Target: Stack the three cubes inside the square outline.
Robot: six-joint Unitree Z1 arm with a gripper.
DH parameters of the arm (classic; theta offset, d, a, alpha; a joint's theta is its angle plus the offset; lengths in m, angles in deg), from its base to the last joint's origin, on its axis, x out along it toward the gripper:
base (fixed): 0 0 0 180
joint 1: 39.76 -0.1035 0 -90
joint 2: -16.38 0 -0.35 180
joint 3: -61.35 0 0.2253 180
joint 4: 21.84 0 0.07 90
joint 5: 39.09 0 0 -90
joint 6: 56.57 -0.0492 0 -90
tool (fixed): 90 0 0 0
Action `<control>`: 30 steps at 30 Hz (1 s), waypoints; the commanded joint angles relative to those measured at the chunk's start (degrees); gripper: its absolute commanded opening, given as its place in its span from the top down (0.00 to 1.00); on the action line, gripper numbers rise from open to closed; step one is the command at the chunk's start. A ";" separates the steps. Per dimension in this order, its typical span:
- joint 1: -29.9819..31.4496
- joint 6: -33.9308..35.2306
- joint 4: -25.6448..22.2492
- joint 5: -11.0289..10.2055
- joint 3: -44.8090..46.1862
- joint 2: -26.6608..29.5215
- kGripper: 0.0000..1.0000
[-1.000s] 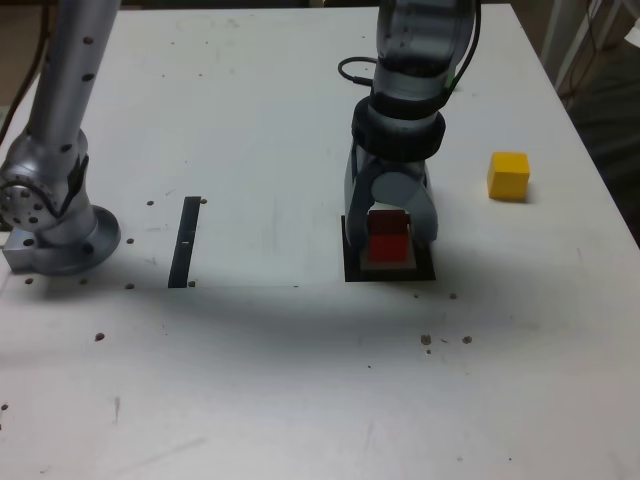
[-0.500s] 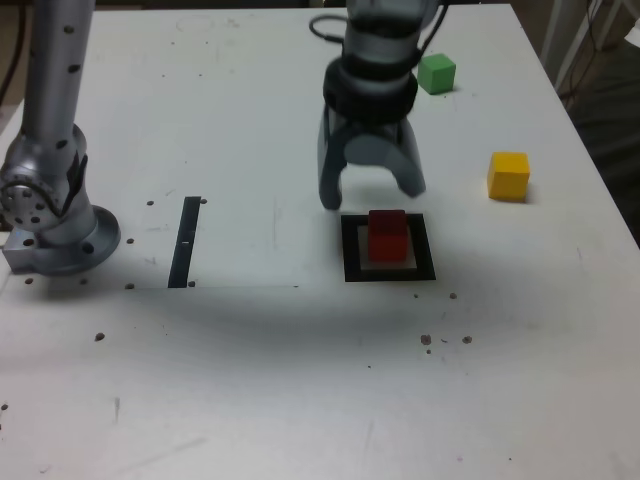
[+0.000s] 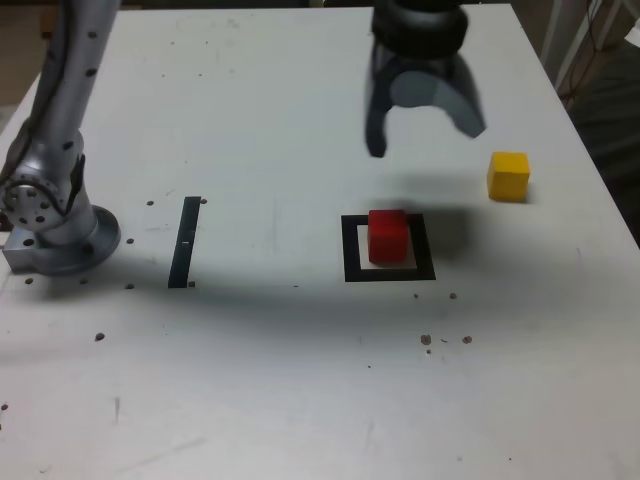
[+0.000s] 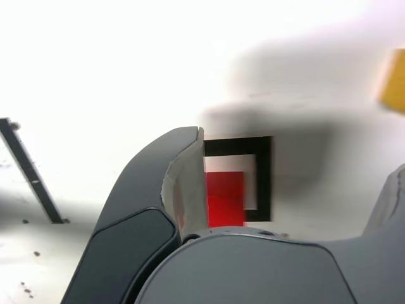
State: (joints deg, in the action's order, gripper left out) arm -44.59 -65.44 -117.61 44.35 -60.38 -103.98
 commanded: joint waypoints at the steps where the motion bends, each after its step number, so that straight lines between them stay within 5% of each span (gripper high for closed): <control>1: -0.30 -0.76 -1.05 0.06 -2.78 -1.82 0.01; 15: -1.77 -5.93 -7.98 -0.91 -24.50 -14.88 0.01; 30: -2.55 -7.85 -10.22 -0.60 -32.60 -22.51 0.03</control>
State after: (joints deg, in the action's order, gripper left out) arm -47.10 -73.14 -127.25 43.63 -92.33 -126.01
